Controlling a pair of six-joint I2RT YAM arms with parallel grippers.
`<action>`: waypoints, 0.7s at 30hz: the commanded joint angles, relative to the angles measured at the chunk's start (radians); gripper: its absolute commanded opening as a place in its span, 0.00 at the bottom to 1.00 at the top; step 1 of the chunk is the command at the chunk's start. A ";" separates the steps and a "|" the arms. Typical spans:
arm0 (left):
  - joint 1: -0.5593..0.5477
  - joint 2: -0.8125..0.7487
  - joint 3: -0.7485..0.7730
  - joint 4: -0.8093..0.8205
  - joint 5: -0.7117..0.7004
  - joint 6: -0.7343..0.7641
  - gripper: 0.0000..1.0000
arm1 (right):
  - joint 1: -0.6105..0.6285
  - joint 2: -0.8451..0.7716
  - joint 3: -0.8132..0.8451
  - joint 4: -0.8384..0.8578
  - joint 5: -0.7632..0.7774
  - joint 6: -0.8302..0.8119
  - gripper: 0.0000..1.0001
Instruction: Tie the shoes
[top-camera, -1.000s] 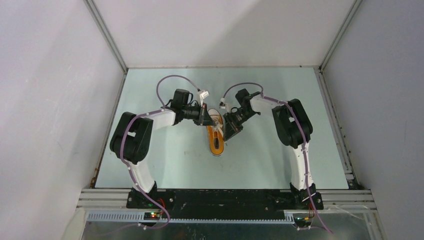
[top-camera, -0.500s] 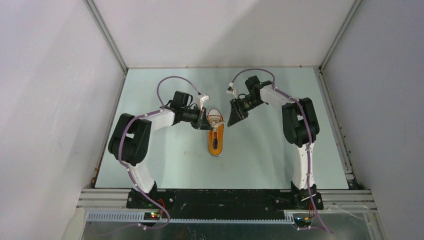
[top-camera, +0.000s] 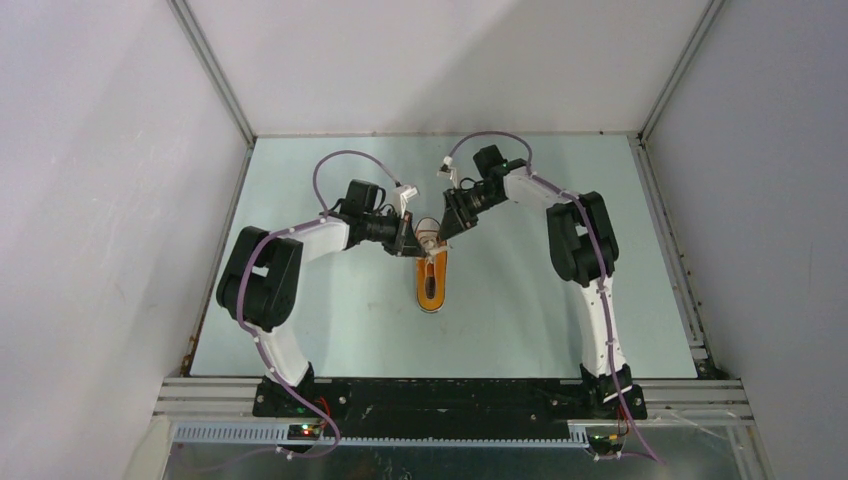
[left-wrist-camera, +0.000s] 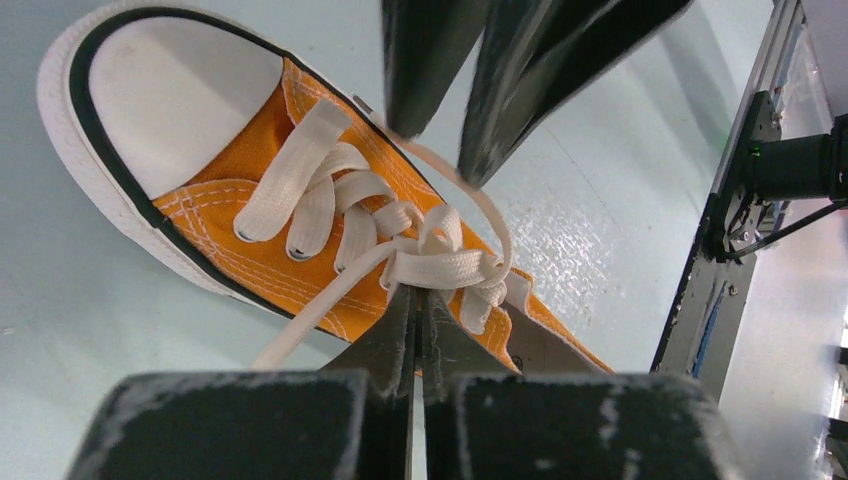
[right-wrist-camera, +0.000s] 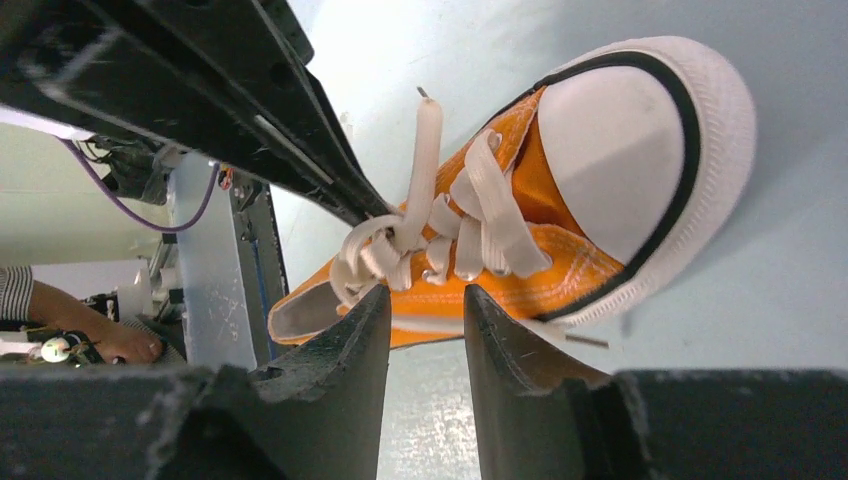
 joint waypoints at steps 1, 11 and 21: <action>-0.007 -0.031 0.041 0.039 0.008 -0.020 0.00 | 0.033 0.029 0.045 0.055 -0.052 0.056 0.36; -0.009 -0.033 0.036 0.048 0.011 -0.030 0.00 | 0.046 0.041 0.025 0.133 -0.132 0.147 0.36; -0.012 -0.035 0.037 0.047 0.013 -0.033 0.00 | 0.049 0.039 -0.019 0.181 -0.142 0.214 0.35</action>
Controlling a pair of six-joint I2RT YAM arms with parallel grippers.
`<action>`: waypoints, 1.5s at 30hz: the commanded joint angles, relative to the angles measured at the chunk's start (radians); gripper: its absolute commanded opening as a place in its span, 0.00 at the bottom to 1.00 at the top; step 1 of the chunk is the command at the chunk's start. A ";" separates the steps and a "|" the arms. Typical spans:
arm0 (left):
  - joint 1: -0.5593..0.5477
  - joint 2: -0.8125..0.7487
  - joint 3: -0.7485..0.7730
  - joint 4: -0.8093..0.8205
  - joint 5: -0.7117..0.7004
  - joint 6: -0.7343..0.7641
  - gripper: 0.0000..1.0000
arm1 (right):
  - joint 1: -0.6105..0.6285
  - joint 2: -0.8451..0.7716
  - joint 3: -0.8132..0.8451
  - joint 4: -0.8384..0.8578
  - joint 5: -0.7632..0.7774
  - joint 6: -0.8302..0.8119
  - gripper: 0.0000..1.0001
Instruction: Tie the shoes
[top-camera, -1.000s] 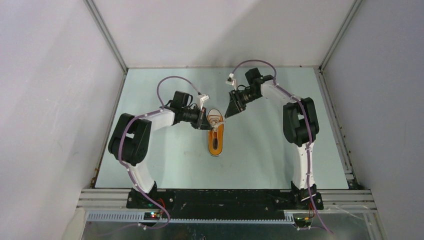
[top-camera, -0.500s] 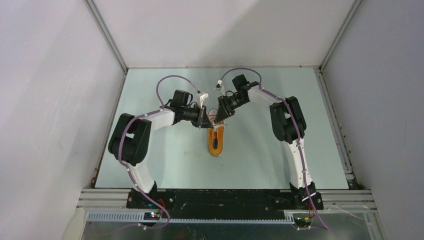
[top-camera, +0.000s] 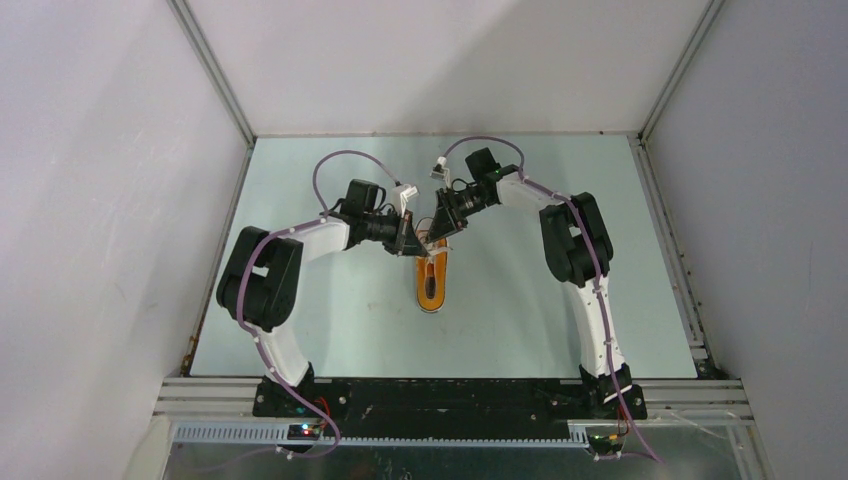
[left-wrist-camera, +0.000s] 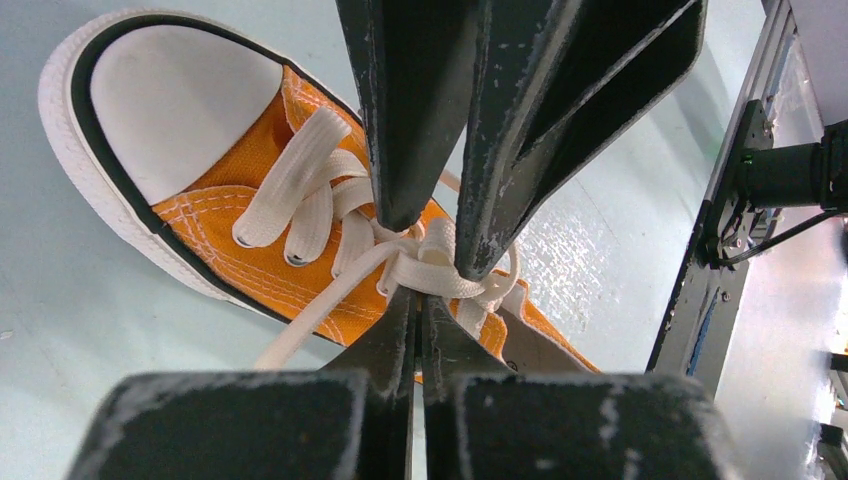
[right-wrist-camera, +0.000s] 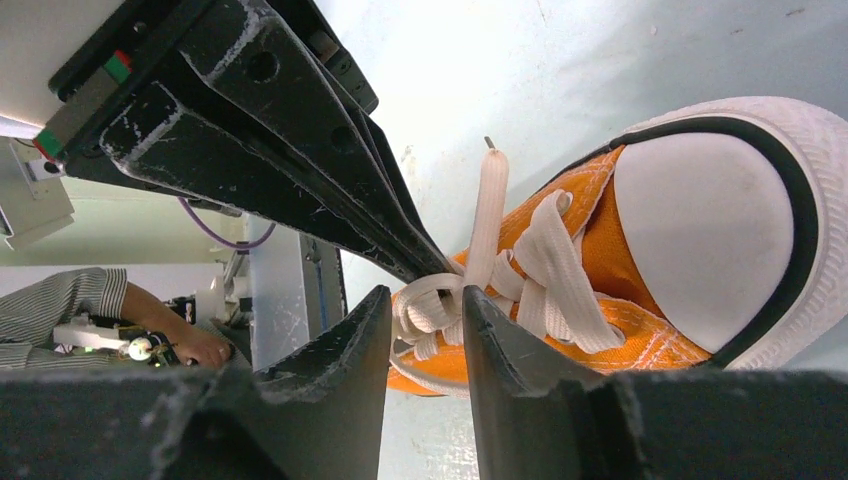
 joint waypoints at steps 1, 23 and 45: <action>-0.010 -0.035 0.032 0.032 0.012 -0.007 0.00 | 0.007 0.000 -0.002 0.027 -0.023 0.015 0.35; 0.022 -0.125 0.008 -0.145 -0.020 0.104 0.00 | -0.067 -0.097 -0.119 -0.051 0.028 -0.050 0.00; 0.037 -0.132 0.022 -0.409 -0.446 0.301 0.00 | -0.105 -0.201 -0.249 -0.166 0.353 -0.192 0.00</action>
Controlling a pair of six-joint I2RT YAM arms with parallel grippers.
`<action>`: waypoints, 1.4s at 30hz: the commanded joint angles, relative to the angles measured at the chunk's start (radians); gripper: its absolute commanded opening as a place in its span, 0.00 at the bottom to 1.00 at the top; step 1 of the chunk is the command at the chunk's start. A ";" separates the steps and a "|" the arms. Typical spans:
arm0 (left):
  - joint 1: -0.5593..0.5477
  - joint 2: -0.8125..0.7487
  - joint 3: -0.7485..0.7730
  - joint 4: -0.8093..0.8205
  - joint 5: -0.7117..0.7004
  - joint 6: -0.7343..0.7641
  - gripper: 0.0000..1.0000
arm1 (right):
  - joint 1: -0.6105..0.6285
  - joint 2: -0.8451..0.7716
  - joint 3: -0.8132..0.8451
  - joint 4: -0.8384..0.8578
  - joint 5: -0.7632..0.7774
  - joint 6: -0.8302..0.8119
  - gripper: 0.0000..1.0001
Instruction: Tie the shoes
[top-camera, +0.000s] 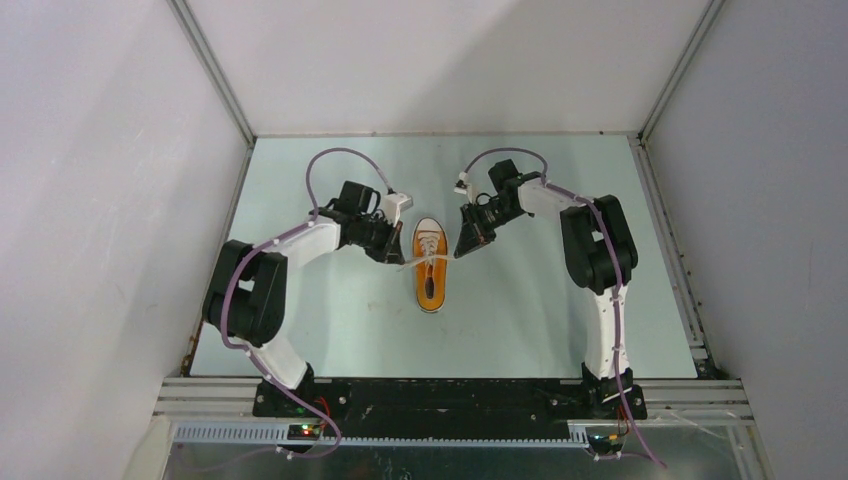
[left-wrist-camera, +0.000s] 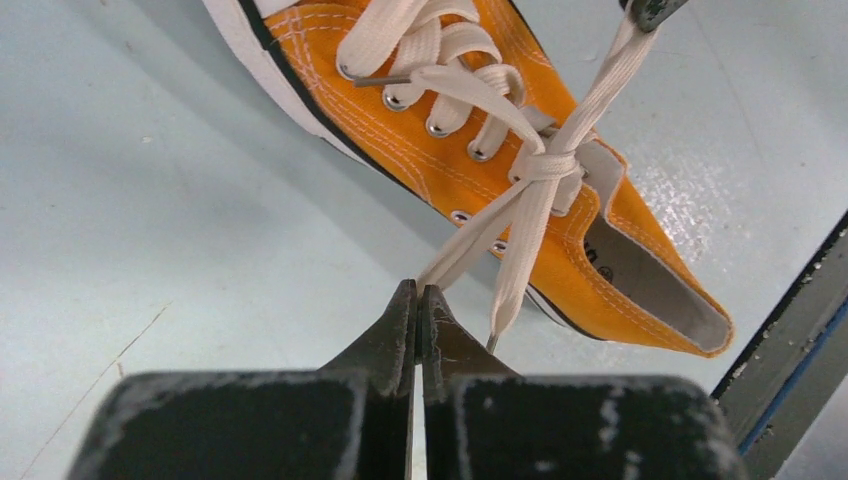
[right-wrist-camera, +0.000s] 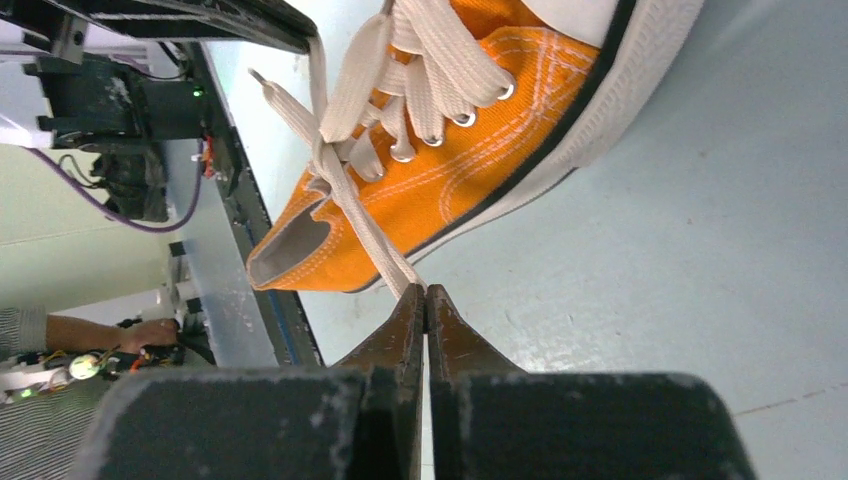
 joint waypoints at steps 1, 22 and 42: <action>0.017 -0.023 0.018 -0.109 -0.225 0.090 0.00 | -0.028 -0.048 -0.013 -0.054 0.149 -0.077 0.00; 0.033 0.042 0.123 -0.165 -0.131 0.060 0.00 | -0.034 -0.087 0.018 -0.103 0.137 -0.136 0.00; 0.024 0.063 0.180 -0.247 -0.483 0.145 0.00 | 0.017 -0.116 0.038 -0.130 0.496 -0.299 0.00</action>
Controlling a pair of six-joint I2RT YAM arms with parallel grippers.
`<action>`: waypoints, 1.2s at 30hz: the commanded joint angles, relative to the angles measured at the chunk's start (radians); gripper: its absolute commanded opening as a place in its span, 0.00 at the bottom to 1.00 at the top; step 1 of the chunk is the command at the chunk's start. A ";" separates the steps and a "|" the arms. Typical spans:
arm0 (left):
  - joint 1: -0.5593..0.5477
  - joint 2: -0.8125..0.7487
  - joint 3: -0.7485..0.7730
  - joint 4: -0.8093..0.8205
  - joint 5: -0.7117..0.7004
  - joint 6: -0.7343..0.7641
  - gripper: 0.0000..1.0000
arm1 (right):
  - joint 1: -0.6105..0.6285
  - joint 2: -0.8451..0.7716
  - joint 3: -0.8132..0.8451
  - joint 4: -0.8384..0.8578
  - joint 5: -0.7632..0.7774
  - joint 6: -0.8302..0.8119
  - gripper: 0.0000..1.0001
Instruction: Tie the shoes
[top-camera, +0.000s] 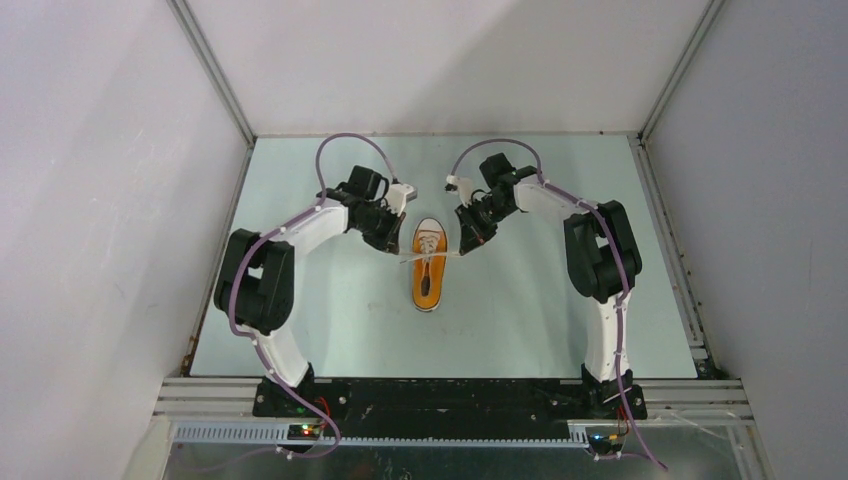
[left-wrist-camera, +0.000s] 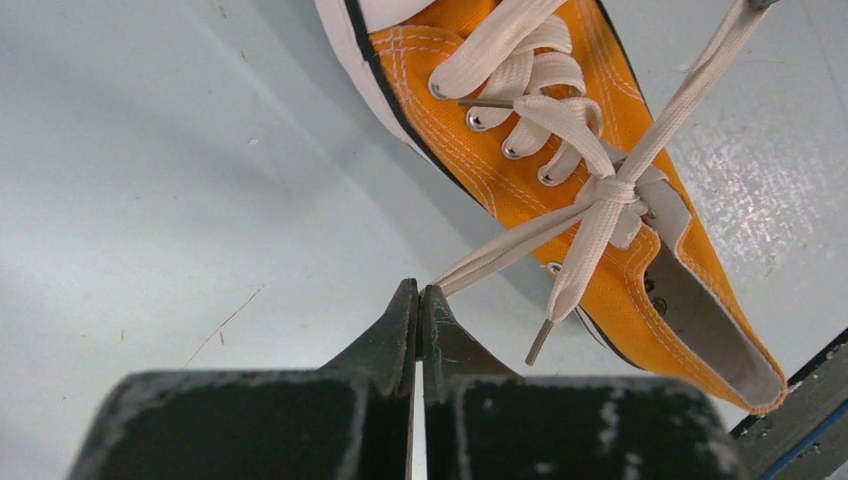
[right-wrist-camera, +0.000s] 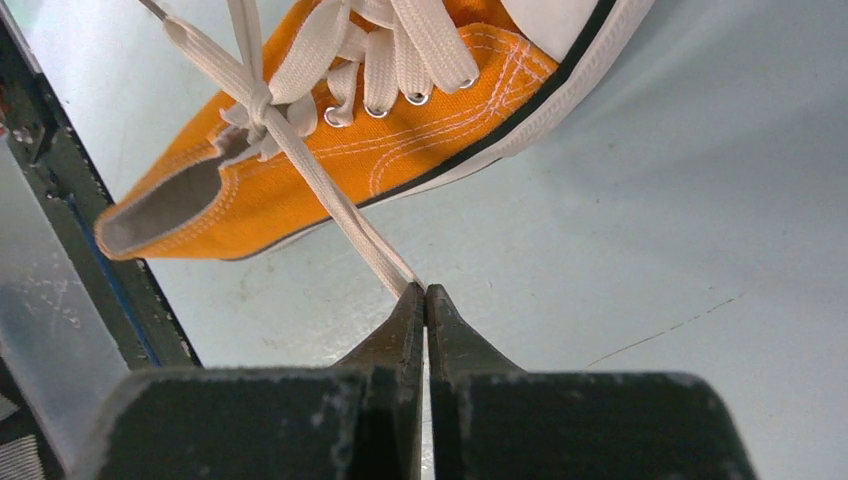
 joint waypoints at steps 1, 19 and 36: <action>0.039 -0.024 -0.013 -0.064 -0.314 0.091 0.00 | -0.037 -0.044 0.003 -0.065 0.210 -0.117 0.00; 0.017 -0.013 -0.013 -0.077 -0.402 0.093 0.00 | -0.023 -0.055 -0.008 -0.069 0.199 -0.120 0.00; 0.012 -0.040 -0.027 -0.080 -0.261 0.084 0.01 | -0.020 -0.058 0.016 -0.080 0.078 -0.104 0.00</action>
